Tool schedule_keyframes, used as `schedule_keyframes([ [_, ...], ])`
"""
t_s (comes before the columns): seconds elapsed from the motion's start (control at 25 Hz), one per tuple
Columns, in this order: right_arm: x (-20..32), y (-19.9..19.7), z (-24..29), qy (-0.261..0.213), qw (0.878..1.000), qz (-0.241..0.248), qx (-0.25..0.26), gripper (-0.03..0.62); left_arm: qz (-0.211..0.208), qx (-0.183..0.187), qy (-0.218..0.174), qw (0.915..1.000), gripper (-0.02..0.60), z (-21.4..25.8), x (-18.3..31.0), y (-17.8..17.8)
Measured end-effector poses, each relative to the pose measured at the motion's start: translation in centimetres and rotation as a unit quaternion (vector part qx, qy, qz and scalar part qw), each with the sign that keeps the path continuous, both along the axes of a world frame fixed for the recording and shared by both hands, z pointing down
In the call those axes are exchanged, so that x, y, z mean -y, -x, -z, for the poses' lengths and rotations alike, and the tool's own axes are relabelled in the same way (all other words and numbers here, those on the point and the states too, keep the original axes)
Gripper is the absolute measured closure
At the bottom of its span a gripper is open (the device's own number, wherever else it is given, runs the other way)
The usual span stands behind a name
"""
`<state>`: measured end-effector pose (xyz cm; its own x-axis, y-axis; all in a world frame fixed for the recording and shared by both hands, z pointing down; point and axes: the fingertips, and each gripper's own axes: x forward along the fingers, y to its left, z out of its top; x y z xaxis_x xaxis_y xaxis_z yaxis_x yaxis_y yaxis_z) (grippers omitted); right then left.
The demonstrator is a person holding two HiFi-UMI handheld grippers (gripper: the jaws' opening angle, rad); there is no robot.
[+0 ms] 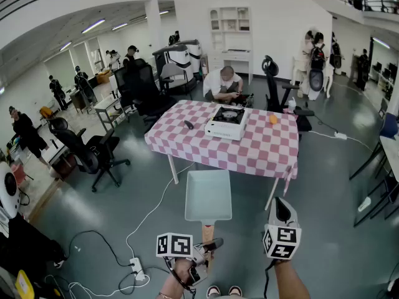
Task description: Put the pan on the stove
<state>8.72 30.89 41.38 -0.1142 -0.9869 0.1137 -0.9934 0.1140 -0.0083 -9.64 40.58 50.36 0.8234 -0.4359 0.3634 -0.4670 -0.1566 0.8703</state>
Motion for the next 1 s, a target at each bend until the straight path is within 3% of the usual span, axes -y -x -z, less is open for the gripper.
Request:
schedule_keyframes([
  [0.4, 0.5, -1.0, -0.2, 0.005, 1.0, 0.007, 0.018, 0.585, 0.006, -0.001, 0.006, 1.0, 0.531, -0.4, 0.2, -0.6],
  [1.0, 1.8, -6.3, -2.1, 0.026, 0.998, -0.006, 0.053, 0.585, 0.028, 0.009, 0.01, 0.9995, 0.531, -0.7, 2.0, -2.7],
])
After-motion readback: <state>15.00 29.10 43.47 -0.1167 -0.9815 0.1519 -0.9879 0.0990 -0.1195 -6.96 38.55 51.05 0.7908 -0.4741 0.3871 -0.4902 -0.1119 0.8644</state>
